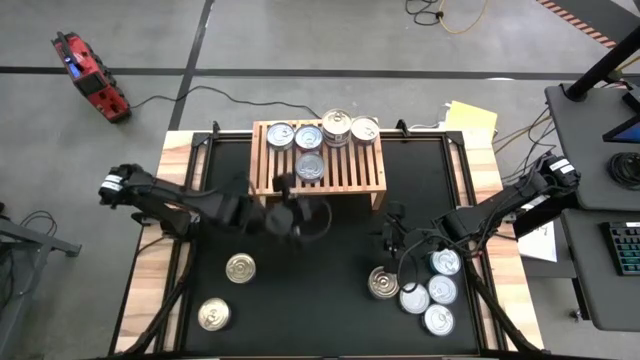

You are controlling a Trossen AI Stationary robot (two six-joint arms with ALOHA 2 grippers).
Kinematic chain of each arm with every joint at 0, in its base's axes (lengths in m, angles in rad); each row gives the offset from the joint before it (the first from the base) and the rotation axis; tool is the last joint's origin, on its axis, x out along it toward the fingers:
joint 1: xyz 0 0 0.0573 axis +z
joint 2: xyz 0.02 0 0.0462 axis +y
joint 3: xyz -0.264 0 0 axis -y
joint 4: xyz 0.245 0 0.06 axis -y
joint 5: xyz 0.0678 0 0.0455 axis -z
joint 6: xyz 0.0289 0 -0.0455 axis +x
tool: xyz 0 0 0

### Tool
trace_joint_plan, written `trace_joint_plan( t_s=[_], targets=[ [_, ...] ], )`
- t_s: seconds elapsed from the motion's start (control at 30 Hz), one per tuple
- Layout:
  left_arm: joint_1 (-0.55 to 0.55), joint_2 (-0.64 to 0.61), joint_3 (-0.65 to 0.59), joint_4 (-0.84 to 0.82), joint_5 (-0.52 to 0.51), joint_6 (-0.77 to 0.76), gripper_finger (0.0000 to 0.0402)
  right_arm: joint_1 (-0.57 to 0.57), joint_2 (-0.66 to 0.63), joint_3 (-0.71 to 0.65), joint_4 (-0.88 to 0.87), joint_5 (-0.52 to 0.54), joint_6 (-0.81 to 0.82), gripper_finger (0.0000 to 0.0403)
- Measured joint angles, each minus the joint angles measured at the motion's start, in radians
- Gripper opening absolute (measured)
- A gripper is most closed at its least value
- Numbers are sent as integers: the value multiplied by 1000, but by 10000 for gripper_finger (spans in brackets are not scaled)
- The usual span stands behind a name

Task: Stack canned seafood by type on shelf
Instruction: Put the white and green tuna can on the shelf aligned with the other blue and pink tuna cans

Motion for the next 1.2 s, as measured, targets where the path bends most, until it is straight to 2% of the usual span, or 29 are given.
trace_joint_plan(
  t_s=[0.17,0.47,0.73,0.97,1.2],
  targets=[
    [-106,1,-41,93,0,9,0,0,0,0,0,-23,88,38],
    [-256,7,-212,358,7,11,0,3,0,0,0,-262,281,38],
    [-305,56,-331,627,28,10,0,44,0,0,-5,-365,459,38],
    [-305,136,-322,697,27,3,0,102,0,0,-37,-479,653,38],
    [-303,272,-251,790,24,54,0,174,0,0,-190,-486,856,38]
  ],
)
